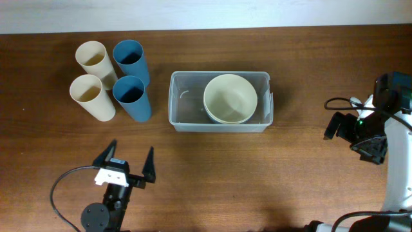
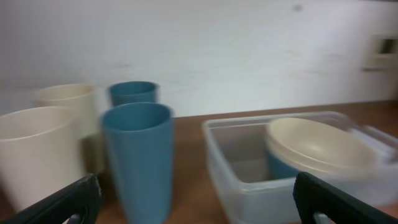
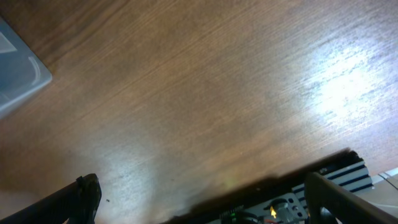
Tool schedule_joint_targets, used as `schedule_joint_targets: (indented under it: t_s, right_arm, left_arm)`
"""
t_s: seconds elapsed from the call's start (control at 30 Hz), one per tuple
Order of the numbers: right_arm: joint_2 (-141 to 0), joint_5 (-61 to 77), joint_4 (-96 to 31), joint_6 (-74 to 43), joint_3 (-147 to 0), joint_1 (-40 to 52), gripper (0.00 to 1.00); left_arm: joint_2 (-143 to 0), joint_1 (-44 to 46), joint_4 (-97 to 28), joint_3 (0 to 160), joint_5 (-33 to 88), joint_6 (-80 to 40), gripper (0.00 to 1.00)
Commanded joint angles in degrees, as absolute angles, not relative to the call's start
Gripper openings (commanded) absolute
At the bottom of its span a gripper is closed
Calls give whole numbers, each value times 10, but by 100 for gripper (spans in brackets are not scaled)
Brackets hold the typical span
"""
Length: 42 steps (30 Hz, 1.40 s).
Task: Pack container
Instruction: 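Move the left gripper over the front blue cup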
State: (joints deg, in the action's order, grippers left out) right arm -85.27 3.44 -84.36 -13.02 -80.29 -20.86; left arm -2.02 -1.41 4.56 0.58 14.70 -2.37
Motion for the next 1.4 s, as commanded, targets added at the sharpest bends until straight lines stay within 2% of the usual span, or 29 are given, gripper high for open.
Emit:
schedule_joint_targets:
  t_s: [0.0, 0.17, 0.33, 0.53, 0.7, 0.77, 1.0, 1.07, 1.17, 1.27, 1.37]
  right_arm:
    - [-847, 25, -837, -127, -801, -207, 99]
    - [-847, 26, -829, -126, -801, -207, 99]
    - [-847, 25, -829, -126, -801, -207, 99]
    - [-847, 25, -829, -126, -801, -207, 99]
    - [-847, 25, -829, -126, -801, -207, 99]
    - [-847, 25, -829, -126, -800, -207, 99]
    - [-847, 25, -828, -126, -801, -207, 99]
    - [-847, 25, -829, -126, -801, -207, 99]
    - [-847, 25, -829, -126, -800, -207, 99]
    - [-847, 25, -829, -126, -800, -207, 99]
    - [-847, 25, -829, -126, -801, -207, 99]
  left_arm:
    - [-19, -13, 48, 29, 269, -6, 100]
    - [-43, -13, -2, 120, 277, 61, 100]
    - [-155, -13, -110, 274, 282, 100, 100]
    - [-286, -13, -144, 453, 434, 100, 100]
    - [-346, -13, -169, 543, 446, 100, 100]
    - [-391, -13, -229, 602, 445, 100, 100]
    - [-626, -13, -606, 882, 432, 198, 100]
    - [-674, -13, -661, 926, 437, 193, 100]
    - [-719, -12, -676, 949, 451, 190, 100]
    - [-752, 11, -689, 958, 272, 133, 100]
    - [-774, 50, -718, 961, 24, 2, 100]
